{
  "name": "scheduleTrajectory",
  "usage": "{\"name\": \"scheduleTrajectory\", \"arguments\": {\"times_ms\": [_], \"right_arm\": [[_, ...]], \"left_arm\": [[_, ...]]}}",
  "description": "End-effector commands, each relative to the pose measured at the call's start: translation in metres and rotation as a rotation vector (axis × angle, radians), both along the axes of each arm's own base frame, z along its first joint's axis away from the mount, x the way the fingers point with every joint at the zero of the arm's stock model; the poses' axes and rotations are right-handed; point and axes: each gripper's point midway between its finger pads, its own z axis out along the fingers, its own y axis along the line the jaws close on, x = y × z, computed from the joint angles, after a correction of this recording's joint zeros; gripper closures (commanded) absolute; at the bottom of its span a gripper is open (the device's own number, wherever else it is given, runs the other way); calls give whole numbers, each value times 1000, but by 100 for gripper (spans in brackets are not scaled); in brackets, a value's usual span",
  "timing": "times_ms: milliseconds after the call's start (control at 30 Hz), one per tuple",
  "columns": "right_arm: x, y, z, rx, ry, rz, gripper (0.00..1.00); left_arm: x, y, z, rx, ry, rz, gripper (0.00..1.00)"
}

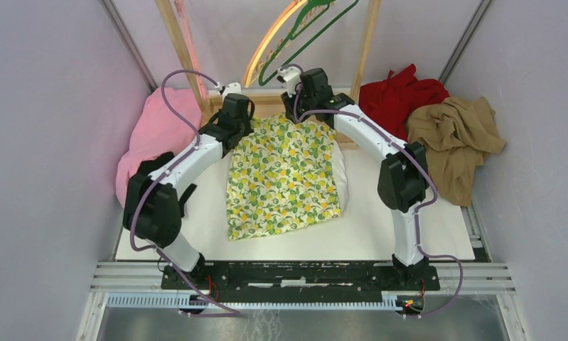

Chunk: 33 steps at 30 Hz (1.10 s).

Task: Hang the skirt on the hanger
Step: Flatten out the skirt at the center of the board.

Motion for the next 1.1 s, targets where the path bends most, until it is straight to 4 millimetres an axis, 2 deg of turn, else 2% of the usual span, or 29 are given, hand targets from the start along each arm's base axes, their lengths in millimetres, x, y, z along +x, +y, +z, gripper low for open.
{"name": "scheduleTrajectory", "arguments": {"times_ms": [0, 67, 167, 267, 333, 467, 533, 600, 733, 900, 1067], "right_arm": [[21, -14, 49, 91, -159, -139, 64], [12, -25, 52, 98, -161, -174, 60], [-13, -40, 60, 130, -156, -200, 50], [-42, -58, 66, 145, -119, -237, 40], [-68, -74, 64, 137, -70, -266, 37], [-126, -102, 42, 143, 62, -314, 38], [-156, -110, 31, 180, 132, -325, 39], [-185, -118, 11, 198, 225, -345, 41], [-230, -122, -9, 275, 355, -348, 44], [-262, -133, -45, 268, 446, -364, 43], [-271, -139, -73, 266, 473, -392, 41]], "left_arm": [[31, 10, 14, 19, -119, 49, 90], [40, 23, 10, 19, -116, 85, 89], [49, 40, 4, 9, -103, 136, 89], [53, 44, 2, -8, -85, 136, 71], [50, 43, 2, -7, -62, 131, 62], [32, 39, 13, -53, -57, 116, 53], [21, 37, 21, -62, -50, 106, 51], [6, 31, 31, -86, -41, 85, 51], [-33, 12, 32, -100, -4, 36, 51], [-90, -28, 13, -93, 37, -64, 50], [-128, -45, -11, -43, 82, -106, 50]]}}
